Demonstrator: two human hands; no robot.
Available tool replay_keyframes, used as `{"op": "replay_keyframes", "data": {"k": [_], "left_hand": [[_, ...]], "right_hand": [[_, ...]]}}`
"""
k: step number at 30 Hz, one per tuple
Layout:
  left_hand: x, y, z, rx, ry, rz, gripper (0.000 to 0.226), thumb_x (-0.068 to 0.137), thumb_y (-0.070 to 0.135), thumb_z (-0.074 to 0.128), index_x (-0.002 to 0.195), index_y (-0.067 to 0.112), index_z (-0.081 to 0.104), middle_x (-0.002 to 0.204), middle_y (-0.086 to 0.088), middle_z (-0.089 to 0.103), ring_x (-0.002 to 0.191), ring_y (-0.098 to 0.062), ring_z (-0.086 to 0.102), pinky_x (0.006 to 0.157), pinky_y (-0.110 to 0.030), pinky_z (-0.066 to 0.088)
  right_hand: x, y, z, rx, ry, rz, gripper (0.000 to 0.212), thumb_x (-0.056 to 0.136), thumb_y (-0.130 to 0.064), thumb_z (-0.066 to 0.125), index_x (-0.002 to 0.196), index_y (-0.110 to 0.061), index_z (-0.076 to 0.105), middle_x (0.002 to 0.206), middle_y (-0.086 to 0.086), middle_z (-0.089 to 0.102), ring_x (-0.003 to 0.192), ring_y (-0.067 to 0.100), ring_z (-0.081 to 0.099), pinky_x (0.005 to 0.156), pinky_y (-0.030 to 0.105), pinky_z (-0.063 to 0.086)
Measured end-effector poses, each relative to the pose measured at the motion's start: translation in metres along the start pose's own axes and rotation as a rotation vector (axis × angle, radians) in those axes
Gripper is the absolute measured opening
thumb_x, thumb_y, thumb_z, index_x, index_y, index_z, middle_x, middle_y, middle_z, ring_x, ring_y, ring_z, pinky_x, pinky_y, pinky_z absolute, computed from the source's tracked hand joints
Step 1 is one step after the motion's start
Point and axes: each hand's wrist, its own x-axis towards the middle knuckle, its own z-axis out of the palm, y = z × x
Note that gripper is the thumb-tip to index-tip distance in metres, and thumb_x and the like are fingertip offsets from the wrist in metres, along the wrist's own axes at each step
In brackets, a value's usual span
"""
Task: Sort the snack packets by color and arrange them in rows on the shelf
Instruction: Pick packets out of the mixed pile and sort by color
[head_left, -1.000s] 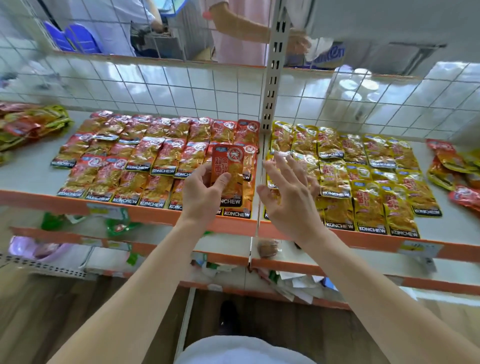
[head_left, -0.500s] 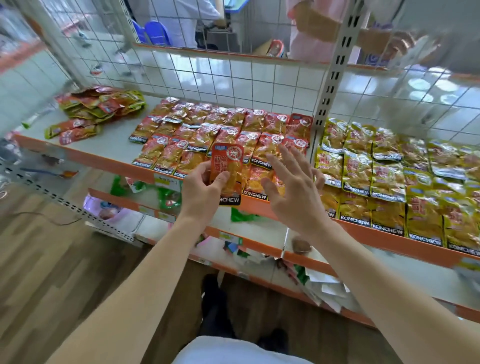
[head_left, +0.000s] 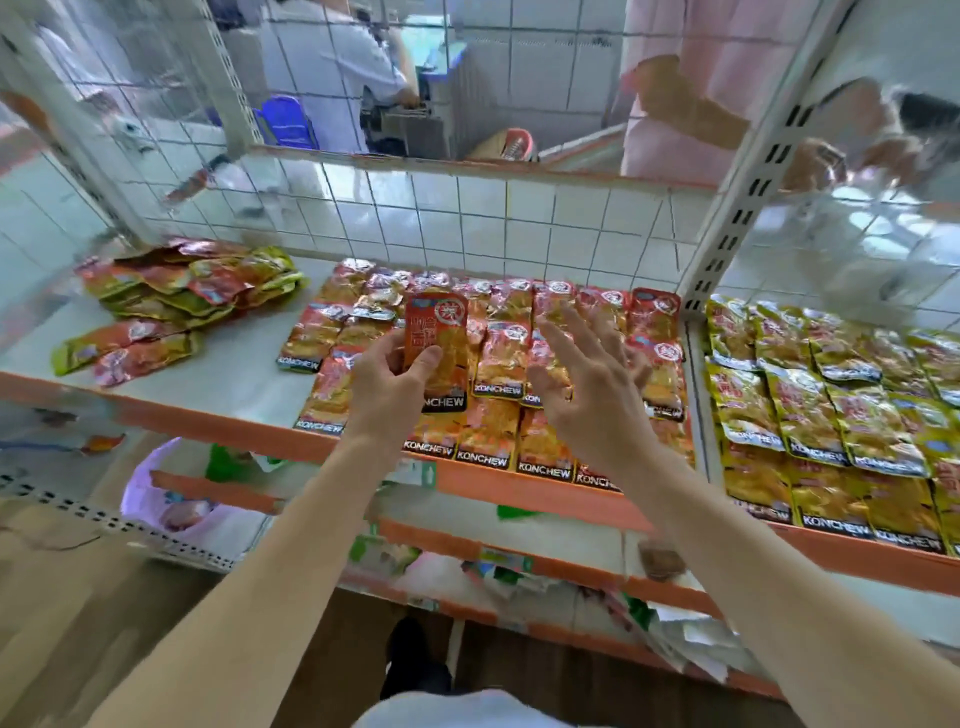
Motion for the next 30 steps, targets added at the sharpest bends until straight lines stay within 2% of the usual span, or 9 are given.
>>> {"op": "replay_keyframes", "data": {"k": [6,9,10,12,14,19,22,26,30], "left_hand": [[0.073,-0.011,-0.042,0.028,-0.052,-0.04,0.019,0.092,0.025,0.072,0.11,0.024,0.066,0.094,-0.001,0.076,0.09,-0.021,0.073,0.09,-0.047,0.058],[0.093,-0.019,-0.054,0.008,-0.079,-0.036,0.047,0.091,0.024,0.073,0.132,0.034,0.055,0.095,-0.009,0.074,0.088,-0.024,0.074,0.084,-0.047,0.06],[0.099,-0.023,-0.057,-0.004,-0.097,-0.032,0.053,0.092,0.021,0.073,0.137,0.037,0.051,0.093,-0.01,0.073,0.084,-0.022,0.074,0.079,-0.04,0.062],[0.106,-0.025,-0.062,-0.013,-0.153,-0.014,0.056,0.094,0.016,0.07,0.139,0.04,0.049,0.09,-0.008,0.073,0.077,-0.017,0.074,0.068,-0.028,0.06],[0.116,-0.03,-0.064,0.053,-0.205,0.018,0.046,0.095,0.018,0.069,0.131,0.042,0.056,0.085,-0.005,0.072,0.08,-0.021,0.074,0.072,-0.027,0.06],[0.13,-0.036,-0.063,0.07,-0.289,0.009,0.03,0.094,0.018,0.07,0.122,0.03,0.069,0.093,-0.005,0.075,0.081,-0.025,0.075,0.079,-0.047,0.062],[0.135,-0.037,-0.058,0.131,-0.286,0.053,0.028,0.095,0.021,0.068,0.123,0.029,0.068,0.095,-0.004,0.075,0.083,-0.022,0.074,0.081,-0.046,0.061],[0.141,-0.036,-0.053,0.244,-0.249,0.095,0.035,0.098,0.029,0.064,0.133,0.025,0.064,0.113,-0.002,0.072,0.103,-0.016,0.068,0.095,-0.043,0.056],[0.152,-0.029,-0.047,0.355,-0.317,0.123,0.046,0.1,0.033,0.06,0.144,0.025,0.053,0.123,-0.014,0.068,0.113,-0.033,0.064,0.096,-0.049,0.055]], "right_hand": [[0.028,-0.026,0.043,0.007,0.003,0.122,0.056,0.098,-0.044,0.047,0.151,-0.027,0.04,0.163,-0.005,0.024,0.152,0.013,0.007,0.122,0.053,0.007],[0.035,-0.042,0.063,-0.057,0.014,0.163,0.059,0.094,-0.048,0.043,0.149,-0.029,0.042,0.163,-0.006,0.025,0.152,0.013,0.009,0.116,0.037,-0.022],[0.036,-0.046,0.067,-0.088,0.018,0.169,0.058,0.094,-0.049,0.043,0.149,-0.03,0.043,0.163,-0.007,0.025,0.152,0.013,0.01,0.115,0.034,-0.021],[0.038,-0.053,0.076,-0.132,0.025,0.198,0.057,0.095,-0.049,0.042,0.149,-0.032,0.042,0.163,-0.009,0.025,0.152,0.012,0.011,0.116,0.045,-0.005],[0.04,-0.056,0.083,-0.154,0.033,0.24,0.057,0.094,-0.049,0.041,0.149,-0.034,0.041,0.163,-0.01,0.025,0.151,0.011,0.011,0.115,0.049,0.002],[0.039,-0.06,0.088,-0.177,0.033,0.303,0.056,0.094,-0.051,0.039,0.148,-0.037,0.042,0.162,-0.012,0.026,0.151,0.008,0.011,0.114,0.045,0.003],[0.042,-0.057,0.087,-0.176,0.019,0.321,0.056,0.094,-0.051,0.04,0.148,-0.034,0.044,0.162,-0.011,0.027,0.151,0.009,0.011,0.114,0.047,0.004],[0.057,-0.052,0.085,-0.184,-0.002,0.305,0.053,0.099,-0.047,0.044,0.15,-0.035,0.039,0.163,-0.011,0.024,0.152,0.009,0.009,0.116,0.049,0.003],[0.08,-0.051,0.082,-0.152,-0.021,0.265,0.058,0.096,-0.049,0.04,0.151,-0.033,0.038,0.163,-0.012,0.023,0.152,0.01,0.009,0.117,0.053,0.002]]}}
